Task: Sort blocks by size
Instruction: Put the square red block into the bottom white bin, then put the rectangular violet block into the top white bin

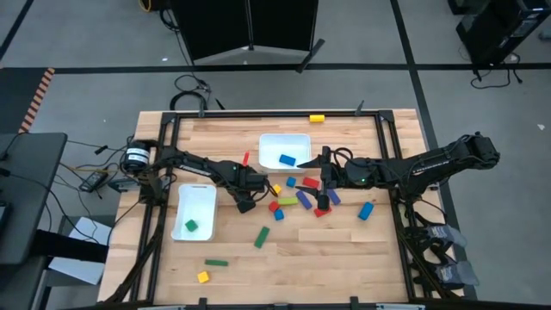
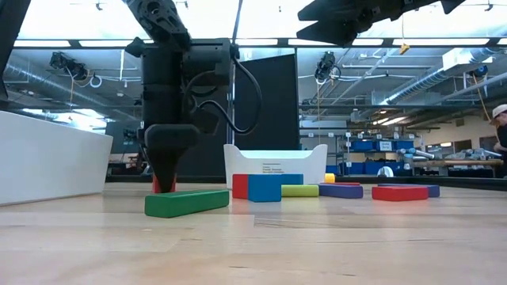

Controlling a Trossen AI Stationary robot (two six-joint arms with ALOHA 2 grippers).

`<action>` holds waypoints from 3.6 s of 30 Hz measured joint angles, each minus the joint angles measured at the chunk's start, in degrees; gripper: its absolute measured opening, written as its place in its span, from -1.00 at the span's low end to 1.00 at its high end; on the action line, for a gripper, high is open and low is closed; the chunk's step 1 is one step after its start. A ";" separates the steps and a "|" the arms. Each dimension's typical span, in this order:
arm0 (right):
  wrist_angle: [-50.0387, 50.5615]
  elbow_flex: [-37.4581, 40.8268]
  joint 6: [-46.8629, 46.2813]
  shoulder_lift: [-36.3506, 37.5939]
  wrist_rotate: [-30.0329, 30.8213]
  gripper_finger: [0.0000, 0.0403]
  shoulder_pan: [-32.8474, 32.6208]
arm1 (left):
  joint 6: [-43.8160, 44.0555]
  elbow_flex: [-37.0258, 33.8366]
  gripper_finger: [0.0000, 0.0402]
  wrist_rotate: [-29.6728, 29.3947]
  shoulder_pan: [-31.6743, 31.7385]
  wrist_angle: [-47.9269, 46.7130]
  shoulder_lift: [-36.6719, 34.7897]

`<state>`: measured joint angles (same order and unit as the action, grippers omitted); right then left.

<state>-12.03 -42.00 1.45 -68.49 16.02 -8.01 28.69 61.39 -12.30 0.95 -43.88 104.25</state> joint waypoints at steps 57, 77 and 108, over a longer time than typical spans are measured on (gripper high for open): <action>4.84 -0.02 -6.03 -7.36 -0.60 0.57 -5.34 | 40.24 -7.19 -0.14 -7.18 -28.85 -20.31 -28.13; 52.74 -0.02 -39.80 -6.12 7.17 0.57 -4.50 | 41.91 -7.19 0.18 -11.67 -32.94 -14.19 -28.13; 36.05 12.41 -47.74 -7.58 7.08 0.57 -1.27 | 27.02 -7.19 0.18 -21.76 -32.85 9.65 -28.13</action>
<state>24.02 -29.58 -46.29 -76.07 23.10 -9.28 55.70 54.19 -34.06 -31.90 -34.23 76.12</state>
